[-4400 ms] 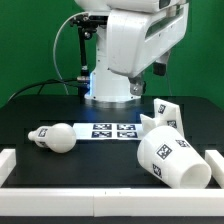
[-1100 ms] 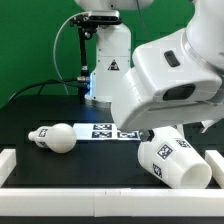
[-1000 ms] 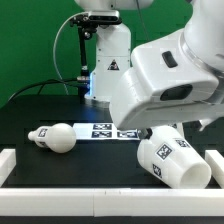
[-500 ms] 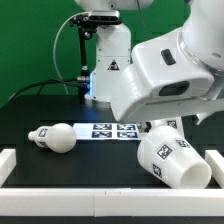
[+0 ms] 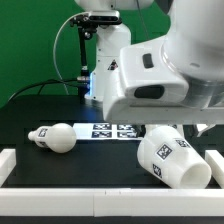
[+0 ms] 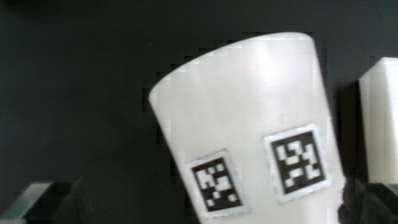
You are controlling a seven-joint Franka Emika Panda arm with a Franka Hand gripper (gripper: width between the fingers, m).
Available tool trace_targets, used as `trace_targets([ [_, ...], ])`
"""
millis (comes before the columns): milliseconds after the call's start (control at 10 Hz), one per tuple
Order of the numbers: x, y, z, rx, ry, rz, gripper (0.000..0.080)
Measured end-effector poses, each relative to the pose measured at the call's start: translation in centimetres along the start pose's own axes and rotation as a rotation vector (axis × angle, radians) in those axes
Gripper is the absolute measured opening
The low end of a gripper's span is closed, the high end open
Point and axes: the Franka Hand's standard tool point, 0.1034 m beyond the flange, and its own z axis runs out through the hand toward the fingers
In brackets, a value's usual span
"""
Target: Assemble lamp
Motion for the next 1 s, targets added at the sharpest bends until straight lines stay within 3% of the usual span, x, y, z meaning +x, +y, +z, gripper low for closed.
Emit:
trace_targets([
  [200, 0.1, 0.1, 0.3, 0.001, -0.003, 0.002, 0.0700],
  [300, 1.0, 0.5, 0.3, -0.001, 0.019, 0.008, 0.0700],
  [400, 2.6, 0.4, -0.7, -0.003, 0.105, 0.004, 0.0700],
  [600, 4.2, -0.4, -2.5, -0.010, 0.220, -0.025, 0.0700],
  [1000, 4.4, -0.5, -2.5, -0.009, 0.224, -0.027, 0.0700],
])
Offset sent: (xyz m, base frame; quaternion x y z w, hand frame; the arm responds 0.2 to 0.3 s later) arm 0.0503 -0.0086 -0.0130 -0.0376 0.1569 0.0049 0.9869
